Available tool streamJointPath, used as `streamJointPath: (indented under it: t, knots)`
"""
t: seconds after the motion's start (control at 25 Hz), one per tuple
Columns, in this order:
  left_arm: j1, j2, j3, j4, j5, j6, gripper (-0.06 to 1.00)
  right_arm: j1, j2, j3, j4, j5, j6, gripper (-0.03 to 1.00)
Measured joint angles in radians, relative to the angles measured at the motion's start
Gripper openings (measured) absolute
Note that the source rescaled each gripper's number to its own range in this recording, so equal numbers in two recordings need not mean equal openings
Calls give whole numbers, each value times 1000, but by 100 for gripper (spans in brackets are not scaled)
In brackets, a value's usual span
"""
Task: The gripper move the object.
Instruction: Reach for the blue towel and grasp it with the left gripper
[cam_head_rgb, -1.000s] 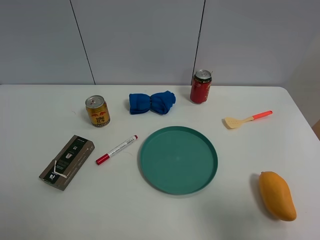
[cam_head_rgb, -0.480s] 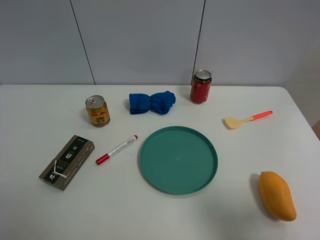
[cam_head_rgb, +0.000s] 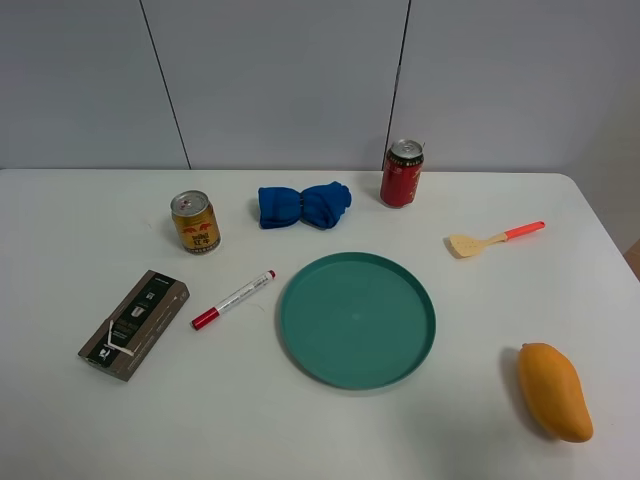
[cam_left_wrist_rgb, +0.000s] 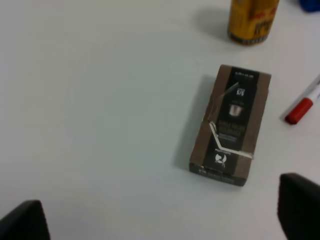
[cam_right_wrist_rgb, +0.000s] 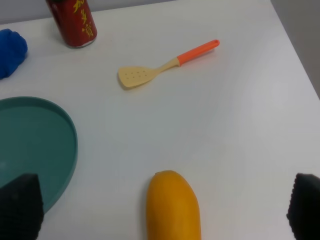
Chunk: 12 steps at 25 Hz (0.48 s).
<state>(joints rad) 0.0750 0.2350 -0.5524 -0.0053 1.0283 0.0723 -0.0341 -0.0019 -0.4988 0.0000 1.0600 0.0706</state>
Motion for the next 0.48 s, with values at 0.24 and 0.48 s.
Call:
streamJointPath:
  t: [0.24, 0.48]
  knots:
    - [0, 455, -183, -34, -63, 93, 82, 0, 0, 0, 0, 0, 0, 100]
    - [-123, 893, -500, -40, -84, 327, 81, 0, 0, 0, 0, 0, 0, 100]
